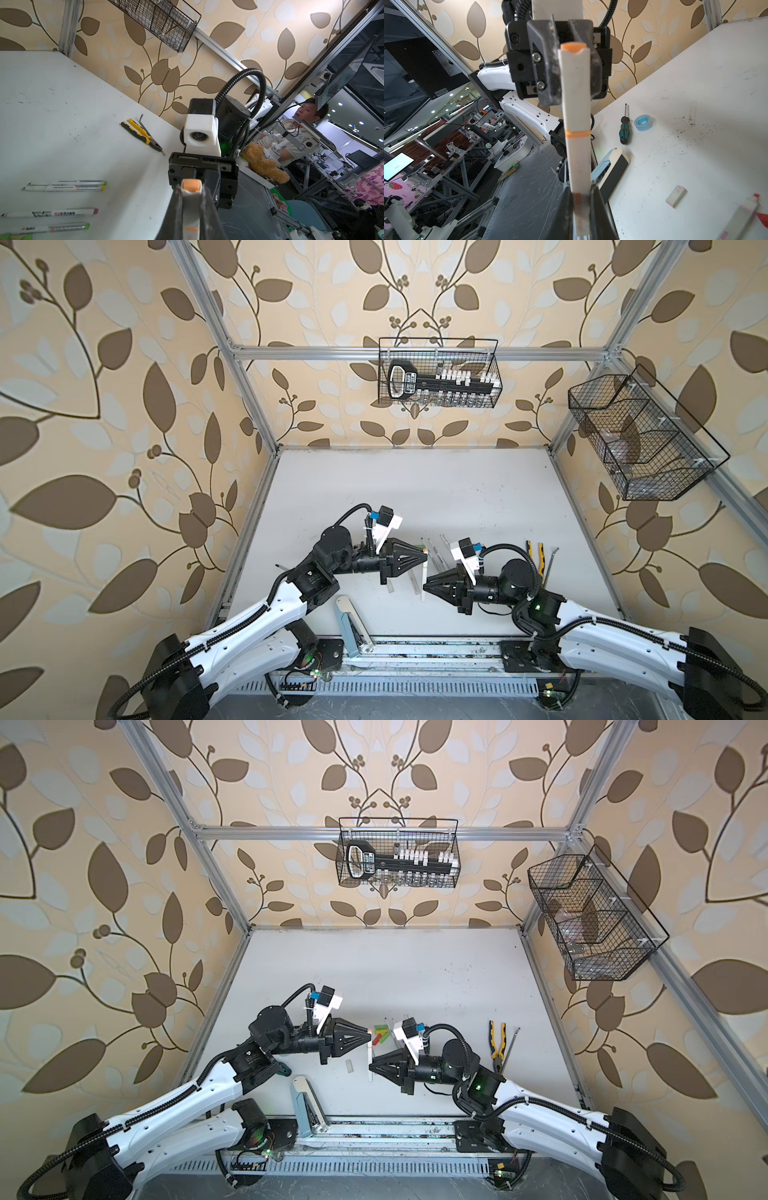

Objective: Insert the pens into the pen caps
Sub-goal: 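Open the left gripper and withdraw it while the right gripper holds the capped highlighter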

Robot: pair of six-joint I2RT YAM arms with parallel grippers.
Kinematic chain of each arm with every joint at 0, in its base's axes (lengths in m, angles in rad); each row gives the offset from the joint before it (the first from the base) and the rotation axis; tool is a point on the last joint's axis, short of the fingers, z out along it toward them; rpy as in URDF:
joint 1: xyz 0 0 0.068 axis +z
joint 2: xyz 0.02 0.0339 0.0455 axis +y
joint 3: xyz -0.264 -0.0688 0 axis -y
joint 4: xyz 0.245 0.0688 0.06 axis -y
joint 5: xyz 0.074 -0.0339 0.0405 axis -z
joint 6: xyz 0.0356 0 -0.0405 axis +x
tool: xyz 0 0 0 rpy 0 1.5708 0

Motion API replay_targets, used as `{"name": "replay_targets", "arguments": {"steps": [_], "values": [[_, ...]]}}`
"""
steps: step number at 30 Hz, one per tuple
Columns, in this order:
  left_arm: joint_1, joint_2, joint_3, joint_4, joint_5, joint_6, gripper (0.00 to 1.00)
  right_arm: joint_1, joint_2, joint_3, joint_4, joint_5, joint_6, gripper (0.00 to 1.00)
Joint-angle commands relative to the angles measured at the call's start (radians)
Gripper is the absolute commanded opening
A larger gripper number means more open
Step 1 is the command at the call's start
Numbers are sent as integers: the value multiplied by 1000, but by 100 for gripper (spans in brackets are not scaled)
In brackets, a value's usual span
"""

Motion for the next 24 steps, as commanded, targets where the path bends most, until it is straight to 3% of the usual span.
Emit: {"name": "replay_targets", "arguments": {"steps": [1, 18, 22, 24], "values": [[-58, 10, -21, -186, 126, 32, 0, -46, -36, 130, 102, 169, -24, 3], [-63, 3, -24, -204, 110, 45, 0, -149, 40, 286, 22, 55, -59, 3], [-61, -30, 0, -264, 57, 72, 1, -145, 67, 280, -44, 38, -60, 4], [-56, -65, 17, -283, 16, 74, 27, -137, 73, 259, -80, 45, -57, 4]]}}
